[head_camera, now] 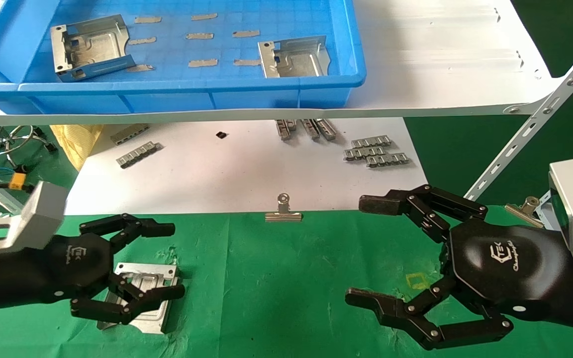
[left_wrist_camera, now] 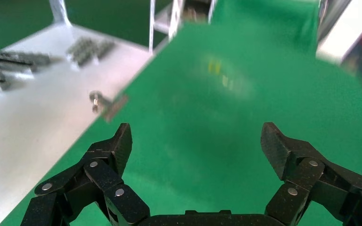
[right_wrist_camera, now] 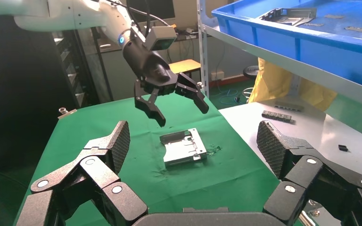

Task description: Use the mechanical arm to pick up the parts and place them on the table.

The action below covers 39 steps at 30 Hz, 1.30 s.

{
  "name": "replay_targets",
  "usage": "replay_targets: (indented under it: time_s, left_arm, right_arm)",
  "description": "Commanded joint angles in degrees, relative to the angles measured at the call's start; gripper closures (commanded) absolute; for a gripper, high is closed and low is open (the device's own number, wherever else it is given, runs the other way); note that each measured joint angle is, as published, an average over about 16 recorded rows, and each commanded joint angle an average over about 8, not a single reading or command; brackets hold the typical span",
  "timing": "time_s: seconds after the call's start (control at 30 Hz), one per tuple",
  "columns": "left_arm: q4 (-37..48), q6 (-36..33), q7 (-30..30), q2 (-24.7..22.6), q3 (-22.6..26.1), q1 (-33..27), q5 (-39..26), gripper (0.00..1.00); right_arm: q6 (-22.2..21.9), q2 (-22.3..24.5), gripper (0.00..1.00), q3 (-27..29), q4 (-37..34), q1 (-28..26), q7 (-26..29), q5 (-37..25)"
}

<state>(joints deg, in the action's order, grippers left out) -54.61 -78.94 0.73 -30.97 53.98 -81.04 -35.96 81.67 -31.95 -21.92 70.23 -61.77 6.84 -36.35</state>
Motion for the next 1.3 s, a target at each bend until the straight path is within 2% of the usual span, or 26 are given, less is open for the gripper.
replay_targets:
  time_s: [0.03,1.3]
  left_arm:
    - [-0.3,0.0,0.1,0.0,-0.4,0.2,-0.2,0.0]
    - [-12.8,-4.5,6.7,-2.7,-25.5,13.1,-4.0,0.0]
  right_arm:
    - [0.0,0.0,0.0,0.0,0.0,0.0,0.0,0.0]
    - [0.0,0.0,0.0,0.0,0.0,0.0,0.0,0.0]
